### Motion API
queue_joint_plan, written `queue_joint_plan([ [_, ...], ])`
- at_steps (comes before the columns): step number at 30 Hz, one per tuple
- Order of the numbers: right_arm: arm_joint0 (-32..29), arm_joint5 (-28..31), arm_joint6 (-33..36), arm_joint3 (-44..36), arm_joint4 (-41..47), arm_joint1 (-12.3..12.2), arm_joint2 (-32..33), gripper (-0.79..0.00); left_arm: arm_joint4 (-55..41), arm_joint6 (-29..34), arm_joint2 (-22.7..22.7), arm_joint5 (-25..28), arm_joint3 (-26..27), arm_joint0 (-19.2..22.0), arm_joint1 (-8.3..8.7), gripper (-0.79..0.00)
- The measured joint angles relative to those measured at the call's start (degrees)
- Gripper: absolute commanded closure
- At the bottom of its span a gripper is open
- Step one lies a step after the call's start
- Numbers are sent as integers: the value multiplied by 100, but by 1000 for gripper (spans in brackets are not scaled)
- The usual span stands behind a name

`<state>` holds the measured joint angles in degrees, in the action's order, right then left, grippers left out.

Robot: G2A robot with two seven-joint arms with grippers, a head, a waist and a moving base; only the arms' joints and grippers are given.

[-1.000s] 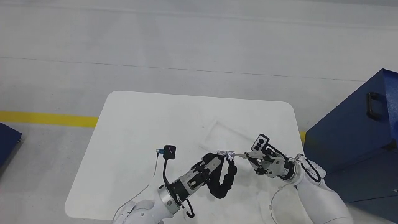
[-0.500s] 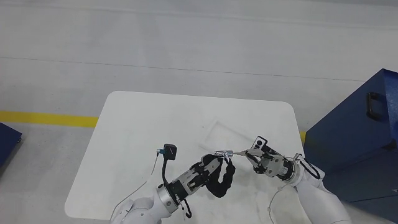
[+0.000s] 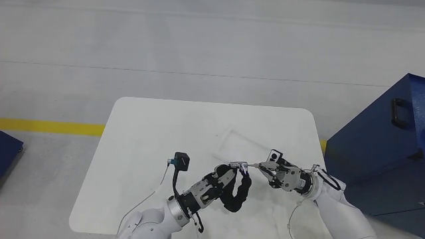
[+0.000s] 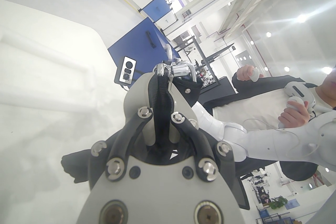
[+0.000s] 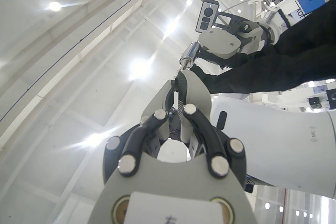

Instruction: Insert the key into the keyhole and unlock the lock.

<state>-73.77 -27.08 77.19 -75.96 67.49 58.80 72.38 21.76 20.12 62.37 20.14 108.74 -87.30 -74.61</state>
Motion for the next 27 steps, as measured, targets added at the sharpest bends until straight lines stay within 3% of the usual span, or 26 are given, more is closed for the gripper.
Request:
queue_joint_plan([
  [23,166,-283,-282,-29,1058,-499,-699,0,27,-10,-16,149,-169,171,60,0],
  [24,180,-269,-268,-8,1074,-514,-712,-283,-5,-43,-15,133,-176,173,59,0],
  [25,196,-244,-245,18,1073,-530,-714,-357,-53,-93,-11,107,-181,172,56,0],
  [27,231,-146,-149,99,1010,-559,-695,-376,-132,-163,-6,26,-184,174,53,0],
])
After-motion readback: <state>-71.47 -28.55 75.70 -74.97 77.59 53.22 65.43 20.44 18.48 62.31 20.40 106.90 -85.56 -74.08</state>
